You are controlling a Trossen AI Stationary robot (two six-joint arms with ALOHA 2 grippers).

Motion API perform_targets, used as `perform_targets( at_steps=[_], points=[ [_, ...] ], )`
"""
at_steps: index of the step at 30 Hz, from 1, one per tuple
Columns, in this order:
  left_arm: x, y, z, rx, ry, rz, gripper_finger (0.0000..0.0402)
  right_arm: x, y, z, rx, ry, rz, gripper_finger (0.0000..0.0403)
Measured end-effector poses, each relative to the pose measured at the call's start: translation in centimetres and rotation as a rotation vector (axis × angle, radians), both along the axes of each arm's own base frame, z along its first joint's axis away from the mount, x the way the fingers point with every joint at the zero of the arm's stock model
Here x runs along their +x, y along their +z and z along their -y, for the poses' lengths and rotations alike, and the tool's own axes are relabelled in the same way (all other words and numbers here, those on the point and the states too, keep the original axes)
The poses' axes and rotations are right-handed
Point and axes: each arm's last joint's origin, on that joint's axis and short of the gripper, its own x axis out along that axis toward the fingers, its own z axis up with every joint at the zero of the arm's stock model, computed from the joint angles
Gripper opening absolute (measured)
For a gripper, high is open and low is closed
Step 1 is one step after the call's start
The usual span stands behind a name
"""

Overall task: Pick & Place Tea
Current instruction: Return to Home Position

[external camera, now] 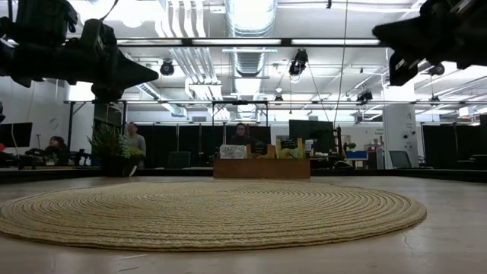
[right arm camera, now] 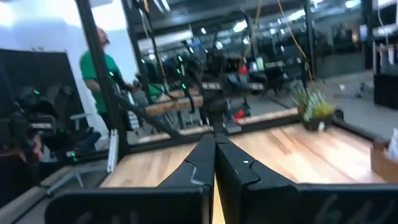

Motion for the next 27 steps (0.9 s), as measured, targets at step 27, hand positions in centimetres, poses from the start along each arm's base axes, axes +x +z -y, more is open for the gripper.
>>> perform_targets(
  at_steps=[27],
  points=[
    [0.0, 0.1, 0.0, 0.016, 0.003, 0.000, 0.0000, -2.5, 0.2, 1.0, 0.017, -0.017, 0.008, 0.0008]
  ],
)
